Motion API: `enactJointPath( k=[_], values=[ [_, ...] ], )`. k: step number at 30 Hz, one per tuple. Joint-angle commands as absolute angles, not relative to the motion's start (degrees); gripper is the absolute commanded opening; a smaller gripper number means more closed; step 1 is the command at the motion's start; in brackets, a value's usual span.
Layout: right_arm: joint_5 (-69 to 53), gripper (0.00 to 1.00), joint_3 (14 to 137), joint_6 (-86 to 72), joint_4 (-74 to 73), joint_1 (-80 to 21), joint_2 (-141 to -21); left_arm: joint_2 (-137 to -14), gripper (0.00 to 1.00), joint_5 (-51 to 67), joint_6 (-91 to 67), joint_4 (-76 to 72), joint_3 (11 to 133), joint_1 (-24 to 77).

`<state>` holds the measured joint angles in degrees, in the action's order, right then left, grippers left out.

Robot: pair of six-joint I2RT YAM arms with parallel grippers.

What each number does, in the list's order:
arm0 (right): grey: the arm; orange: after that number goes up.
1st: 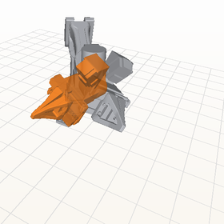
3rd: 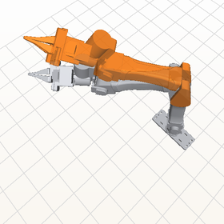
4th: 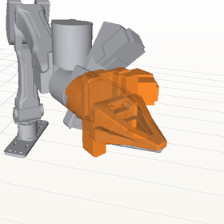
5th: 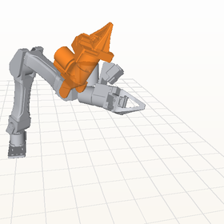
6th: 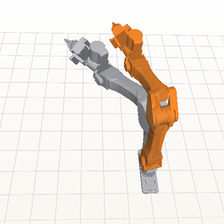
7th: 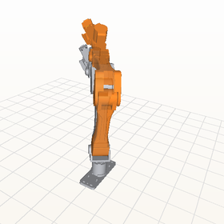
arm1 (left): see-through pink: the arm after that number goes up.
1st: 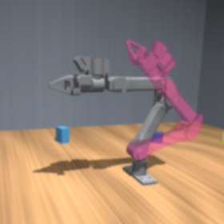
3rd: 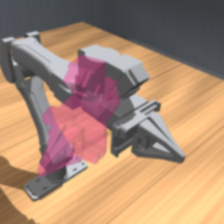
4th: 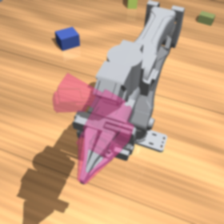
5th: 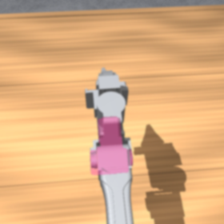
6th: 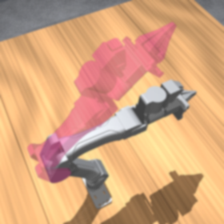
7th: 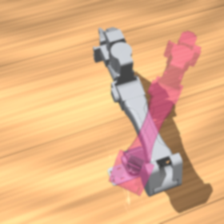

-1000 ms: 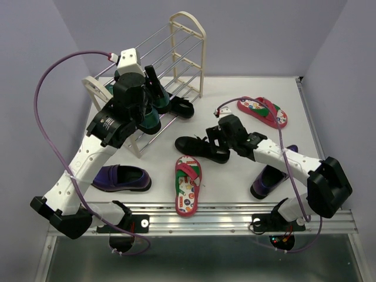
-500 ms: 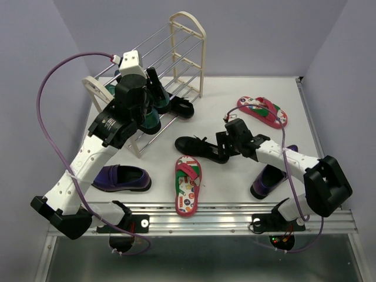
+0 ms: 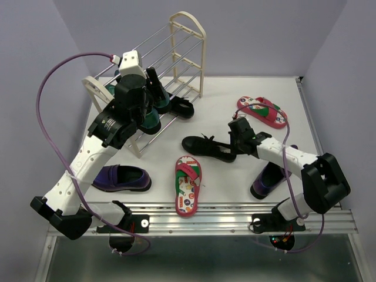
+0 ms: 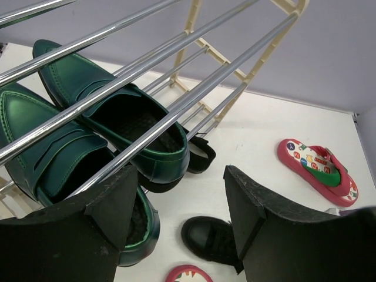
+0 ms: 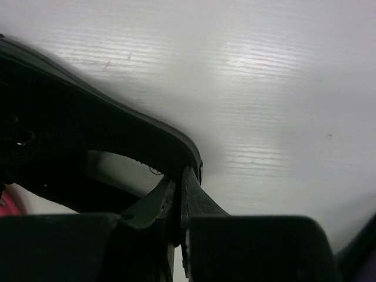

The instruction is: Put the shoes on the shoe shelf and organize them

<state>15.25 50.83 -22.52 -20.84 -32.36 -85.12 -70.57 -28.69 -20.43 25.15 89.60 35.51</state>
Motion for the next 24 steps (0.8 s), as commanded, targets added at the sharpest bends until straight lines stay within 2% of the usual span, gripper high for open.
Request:
enactJointPath(
  k=[1,10,24],
  values=[
    [19.0,0.01,56.0,-23.5,-20.9,-28.2,-79.5,-68.3,0.71,-29.7,-20.0,22.9,89.1,35.2],
    [19.5,0.01,65.9,-25.2,-25.8,-23.6,-82.6,-68.6,0.71,-30.0,-19.6,23.1,89.5,35.2],
    [25.8,0.01,81.6,-32.3,-26.5,-20.6,-96.1,-68.2,0.71,-31.4,-19.8,25.2,91.0,35.2]
  ],
)
